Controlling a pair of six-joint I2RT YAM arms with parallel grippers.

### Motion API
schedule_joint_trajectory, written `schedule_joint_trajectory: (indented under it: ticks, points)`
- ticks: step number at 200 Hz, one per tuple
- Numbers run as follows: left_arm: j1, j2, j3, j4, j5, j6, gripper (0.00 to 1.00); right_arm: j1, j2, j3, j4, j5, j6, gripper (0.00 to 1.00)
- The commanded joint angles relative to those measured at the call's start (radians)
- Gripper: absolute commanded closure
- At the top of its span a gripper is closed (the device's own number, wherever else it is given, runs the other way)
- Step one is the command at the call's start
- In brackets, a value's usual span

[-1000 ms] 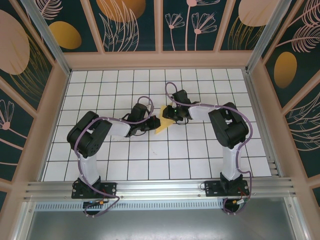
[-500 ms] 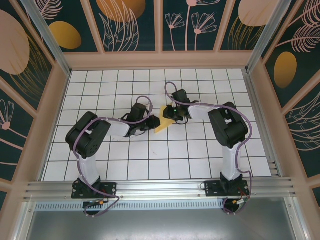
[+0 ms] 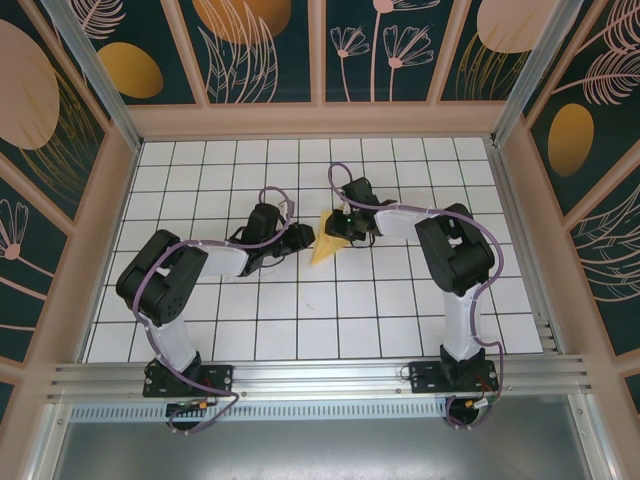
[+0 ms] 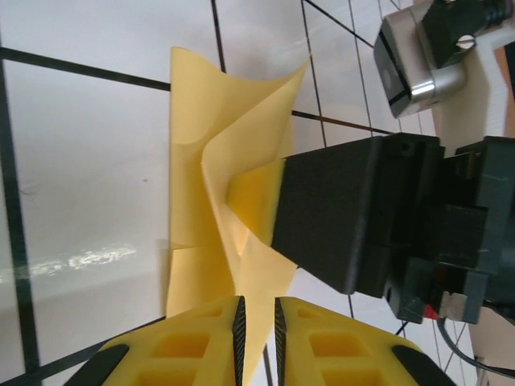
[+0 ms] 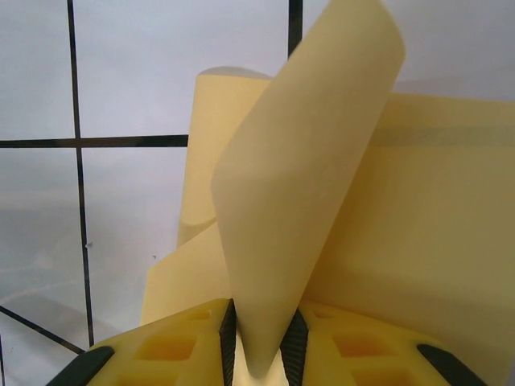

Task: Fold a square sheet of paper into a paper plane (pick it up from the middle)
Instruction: Fourth fold the wing at the center of the table.

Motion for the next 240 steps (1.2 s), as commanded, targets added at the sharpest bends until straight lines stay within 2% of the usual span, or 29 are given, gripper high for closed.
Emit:
schedule_joint_trajectory:
  ticks: [1,33,57,94,179,240]
  points:
    - [-0.004,0.003,0.01,0.075,0.064,-0.02,0.81,0.0,0.128,-0.046,-0.121,0.118,-0.02,0.73]
    - [-0.028,0.028,0.032,0.052,0.1,0.004,0.82,0.0,0.133,-0.04,-0.125,0.116,-0.012,0.72]
    - [-0.04,0.048,0.051,0.007,0.084,0.025,0.87,-0.001,0.135,-0.038,-0.131,0.121,-0.003,0.72]
    - [-0.047,0.095,0.077,-0.037,0.094,0.036,0.88,-0.002,0.134,-0.037,-0.13,0.115,0.009,0.72]
    - [-0.048,0.12,0.104,-0.161,-0.021,0.063,0.89,-0.002,0.136,-0.038,-0.131,0.116,0.013,0.72]
    - [-0.048,0.133,0.109,-0.162,-0.013,0.063,0.89,-0.002,0.14,-0.037,-0.132,0.116,0.008,0.72]
